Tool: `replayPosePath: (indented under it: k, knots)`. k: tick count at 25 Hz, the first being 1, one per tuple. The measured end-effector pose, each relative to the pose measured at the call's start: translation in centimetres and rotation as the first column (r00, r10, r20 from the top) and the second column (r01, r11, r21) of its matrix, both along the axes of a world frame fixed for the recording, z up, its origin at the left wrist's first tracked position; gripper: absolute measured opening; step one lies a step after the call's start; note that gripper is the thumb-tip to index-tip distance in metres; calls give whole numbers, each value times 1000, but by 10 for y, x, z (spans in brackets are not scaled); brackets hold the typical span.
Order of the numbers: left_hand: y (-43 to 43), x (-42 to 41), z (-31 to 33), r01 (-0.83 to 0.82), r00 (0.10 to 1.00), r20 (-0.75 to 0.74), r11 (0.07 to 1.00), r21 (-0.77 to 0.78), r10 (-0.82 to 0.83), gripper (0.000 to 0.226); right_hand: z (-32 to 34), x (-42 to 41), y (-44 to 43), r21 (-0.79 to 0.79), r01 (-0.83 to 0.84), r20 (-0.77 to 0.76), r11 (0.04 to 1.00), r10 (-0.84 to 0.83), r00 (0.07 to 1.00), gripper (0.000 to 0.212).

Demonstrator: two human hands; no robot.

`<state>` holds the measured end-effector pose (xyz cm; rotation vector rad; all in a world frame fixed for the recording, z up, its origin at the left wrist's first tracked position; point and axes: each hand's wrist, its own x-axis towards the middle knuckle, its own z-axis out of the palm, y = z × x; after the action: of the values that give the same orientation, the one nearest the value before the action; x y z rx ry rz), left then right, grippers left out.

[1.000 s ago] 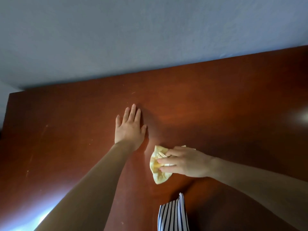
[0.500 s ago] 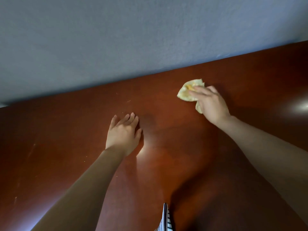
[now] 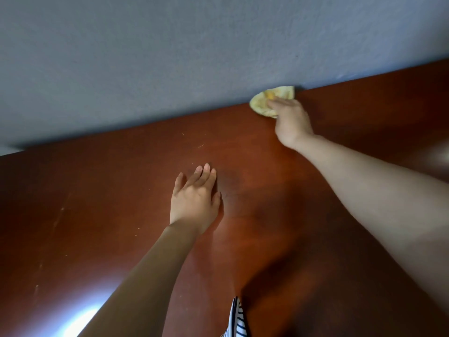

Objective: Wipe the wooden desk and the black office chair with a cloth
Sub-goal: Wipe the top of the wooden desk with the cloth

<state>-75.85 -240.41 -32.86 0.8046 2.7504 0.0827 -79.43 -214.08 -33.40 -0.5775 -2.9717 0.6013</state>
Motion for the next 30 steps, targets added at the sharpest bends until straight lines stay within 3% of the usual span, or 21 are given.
replayPosePath:
  k: [3,6,11,13,18,23,27,30]
  knots:
    - [1,0,1,-2,1000,16,1000,4,2,56,2,-10,-55,-38,-271,0,962,271,962,58]
    - [2,0,2,-1,999,34,1000,3,1,58,4,-21,-105,-75,-439,52,896,443,895,58]
    - [1,-2,5,12,996,85,1000,29,-15,61,9,-37,-147,-142,-621,185,771,637,748,51]
    - [-2,-5,5,17,993,114,1000,16,-19,63,12,-39,-138,-150,-633,213,759,650,729,46]
    - [-5,-10,4,36,989,146,999,-22,-33,64,12,-17,-70,-31,-506,177,862,503,846,59]
    - [-6,-10,5,51,984,170,998,-36,-44,67,9,22,28,53,-131,197,990,118,973,64]
    - [-7,-13,7,57,981,187,998,-33,-49,67,10,42,63,108,218,271,970,-240,932,60]
    - [-7,-11,7,50,980,193,998,-24,-44,67,13,28,51,121,270,295,955,-295,909,60]
